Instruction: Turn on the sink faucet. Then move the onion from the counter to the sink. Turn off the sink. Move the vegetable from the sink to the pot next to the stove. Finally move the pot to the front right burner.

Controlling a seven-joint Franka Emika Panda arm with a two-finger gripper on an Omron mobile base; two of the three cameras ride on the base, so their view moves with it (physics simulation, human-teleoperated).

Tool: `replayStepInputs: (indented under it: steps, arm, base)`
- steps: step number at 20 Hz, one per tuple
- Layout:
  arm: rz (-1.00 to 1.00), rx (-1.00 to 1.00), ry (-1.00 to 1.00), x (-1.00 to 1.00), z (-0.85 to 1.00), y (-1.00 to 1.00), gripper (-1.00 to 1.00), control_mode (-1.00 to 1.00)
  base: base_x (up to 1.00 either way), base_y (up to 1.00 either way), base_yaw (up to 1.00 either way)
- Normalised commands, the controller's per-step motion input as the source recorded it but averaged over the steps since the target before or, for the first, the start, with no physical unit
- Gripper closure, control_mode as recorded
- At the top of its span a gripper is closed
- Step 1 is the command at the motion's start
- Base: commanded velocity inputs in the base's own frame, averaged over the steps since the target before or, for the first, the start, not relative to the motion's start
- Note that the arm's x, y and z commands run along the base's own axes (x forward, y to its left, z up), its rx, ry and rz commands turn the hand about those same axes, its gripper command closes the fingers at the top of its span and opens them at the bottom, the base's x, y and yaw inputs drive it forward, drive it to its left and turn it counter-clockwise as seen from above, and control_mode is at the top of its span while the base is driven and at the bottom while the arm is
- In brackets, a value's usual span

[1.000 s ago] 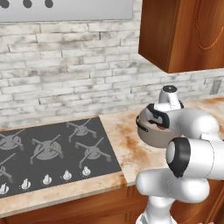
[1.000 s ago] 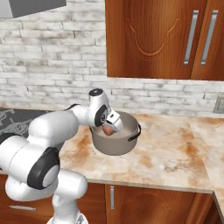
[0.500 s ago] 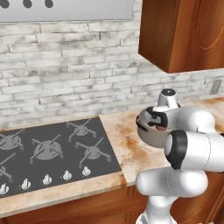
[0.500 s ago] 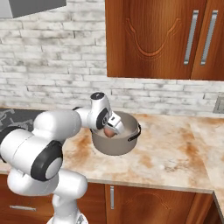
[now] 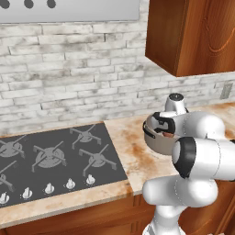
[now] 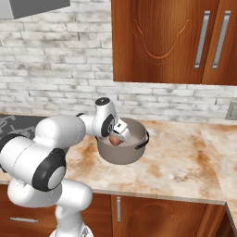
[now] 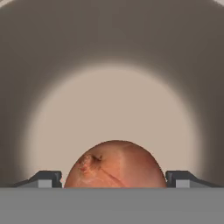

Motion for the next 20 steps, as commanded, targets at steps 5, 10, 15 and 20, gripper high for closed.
replayStepInputs:
  steps: [5,10,15,20]
  arm:
    - [0.00,0.00,-0.09,-0.15,0.26,0.15,-1.00,-1.00]
    - [0.00,-0.01,-0.12,-0.09,0.40,0.12,-1.00,-1.00]
    - [0.13,-0.13,-0.01,-0.33,0.12,0.50,-1.00,-1.00]
    - [0.21,-0.14,0.00,-0.10,0.01,0.53,-1.00,-1.00]
  base:
    - [0.00,0.00,0.00]
    - [0.00,0.00,0.00]
    - [0.00,0.00,0.00]
    - [0.00,0.00,0.00]
